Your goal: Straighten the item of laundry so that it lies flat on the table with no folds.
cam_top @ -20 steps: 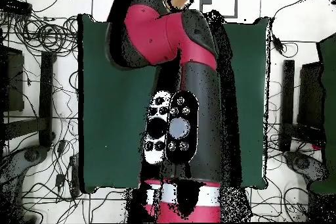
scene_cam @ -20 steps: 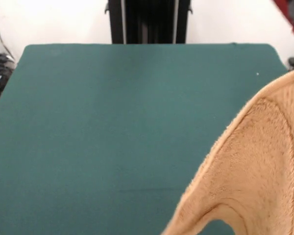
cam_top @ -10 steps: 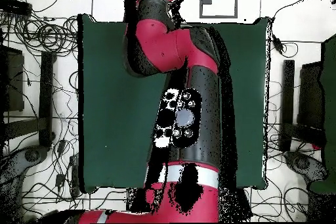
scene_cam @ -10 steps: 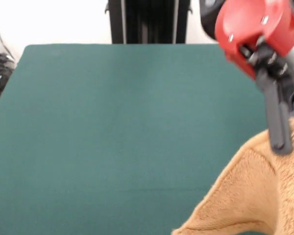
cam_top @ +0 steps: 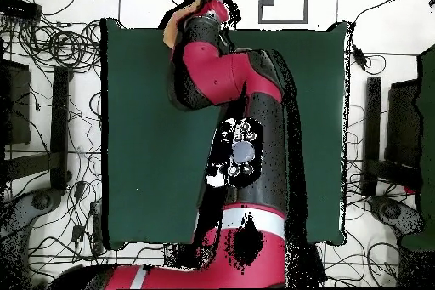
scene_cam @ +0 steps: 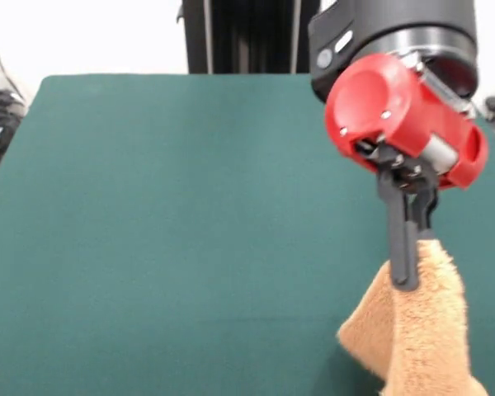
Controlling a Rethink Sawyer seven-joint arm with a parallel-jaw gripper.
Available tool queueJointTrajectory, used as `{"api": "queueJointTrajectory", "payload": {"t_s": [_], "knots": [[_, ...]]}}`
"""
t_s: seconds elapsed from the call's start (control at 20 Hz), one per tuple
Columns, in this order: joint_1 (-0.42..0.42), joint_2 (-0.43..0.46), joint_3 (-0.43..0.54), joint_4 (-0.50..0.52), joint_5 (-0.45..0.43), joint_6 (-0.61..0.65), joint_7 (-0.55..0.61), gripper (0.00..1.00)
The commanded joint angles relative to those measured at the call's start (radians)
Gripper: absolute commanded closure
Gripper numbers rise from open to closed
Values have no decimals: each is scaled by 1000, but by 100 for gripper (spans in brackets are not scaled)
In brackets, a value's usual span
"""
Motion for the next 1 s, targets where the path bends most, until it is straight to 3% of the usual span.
{"api": "queueJointTrajectory", "payload": {"t_s": [0.05,0.45,1.0], "knots": [[-52,-65,176,227,-55,2,172,100],[-260,-204,444,341,-136,157,46,100],[-545,-252,764,375,-184,381,-226,100]]}}
